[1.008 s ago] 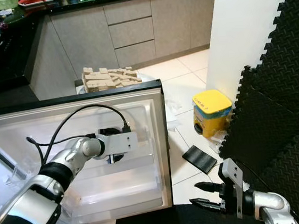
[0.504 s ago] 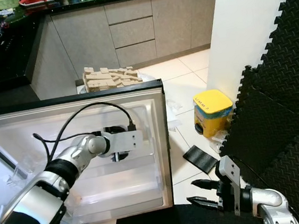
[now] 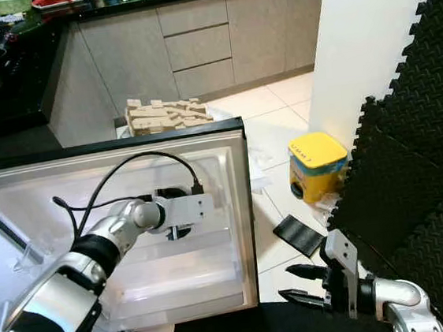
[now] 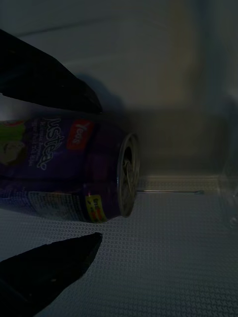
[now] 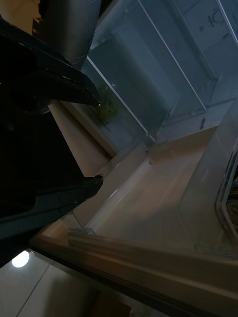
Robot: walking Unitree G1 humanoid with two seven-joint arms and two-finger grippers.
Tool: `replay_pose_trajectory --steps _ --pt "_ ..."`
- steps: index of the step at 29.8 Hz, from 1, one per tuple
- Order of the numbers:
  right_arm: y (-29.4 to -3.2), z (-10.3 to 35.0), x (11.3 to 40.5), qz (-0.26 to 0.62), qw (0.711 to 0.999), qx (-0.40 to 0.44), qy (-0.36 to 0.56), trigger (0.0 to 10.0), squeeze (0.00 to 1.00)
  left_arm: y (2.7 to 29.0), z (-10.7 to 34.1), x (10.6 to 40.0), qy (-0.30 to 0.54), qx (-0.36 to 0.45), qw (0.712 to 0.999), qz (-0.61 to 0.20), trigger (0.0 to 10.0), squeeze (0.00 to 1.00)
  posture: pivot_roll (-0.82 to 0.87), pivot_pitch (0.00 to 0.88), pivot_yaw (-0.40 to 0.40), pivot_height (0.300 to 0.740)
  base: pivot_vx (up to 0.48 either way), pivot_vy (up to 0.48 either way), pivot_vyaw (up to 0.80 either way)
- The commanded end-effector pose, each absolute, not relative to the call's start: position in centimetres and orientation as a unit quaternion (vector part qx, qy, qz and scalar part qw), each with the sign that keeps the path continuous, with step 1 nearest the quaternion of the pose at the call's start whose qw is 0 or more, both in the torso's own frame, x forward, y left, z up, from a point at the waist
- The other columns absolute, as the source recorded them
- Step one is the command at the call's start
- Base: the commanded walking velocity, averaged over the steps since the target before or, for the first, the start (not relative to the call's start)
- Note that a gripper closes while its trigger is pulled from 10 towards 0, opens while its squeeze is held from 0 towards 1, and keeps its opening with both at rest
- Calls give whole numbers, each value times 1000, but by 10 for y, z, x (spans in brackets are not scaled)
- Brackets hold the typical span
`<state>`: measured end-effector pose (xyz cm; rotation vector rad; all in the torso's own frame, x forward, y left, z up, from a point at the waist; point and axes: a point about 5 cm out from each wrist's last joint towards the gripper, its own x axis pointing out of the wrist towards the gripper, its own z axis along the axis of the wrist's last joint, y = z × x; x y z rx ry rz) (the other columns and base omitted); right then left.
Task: Restocking fridge
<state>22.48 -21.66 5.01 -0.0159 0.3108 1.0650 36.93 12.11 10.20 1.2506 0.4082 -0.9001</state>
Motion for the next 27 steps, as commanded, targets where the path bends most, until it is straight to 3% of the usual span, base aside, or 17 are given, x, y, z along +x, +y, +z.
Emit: replay_pose_trajectory --steps 1,12,13,15,16,19,20,27 --pt "-216 51 224 506 850 -7 147 10000 0 115 99 368 188 567 689 -410 10000 0 -90 10 50 740 0 0 0" --pt "-216 53 224 501 853 -11 144 10000 0 108 95 366 188 564 690 -413 10000 0 -96 13 56 740 0 0 0" --pt "-215 53 224 500 854 -12 143 10000 0 107 95 366 188 563 690 -414 4392 0 -95 13 56 740 0 0 0" --pt "-215 53 224 500 854 -12 143 10000 0 107 95 366 188 563 690 -414 4392 0 -95 13 56 740 0 0 0" --pt "-216 53 225 497 856 -13 143 10000 0 107 95 367 188 564 690 -413 0 0 -94 13 56 740 0 0 0" --pt "-216 53 226 495 857 -15 143 10000 0 108 96 367 186 566 690 -410 392 0 -92 12 55 740 0 0 0" --pt "-215 54 227 495 857 -15 142 10000 0 109 98 368 185 568 691 -407 10000 0 -92 13 55 740 0 0 0" --pt "-215 54 228 493 858 -16 141 10000 0 109 104 372 174 566 700 -400 10000 0 -90 11 54 740 0 0 0"
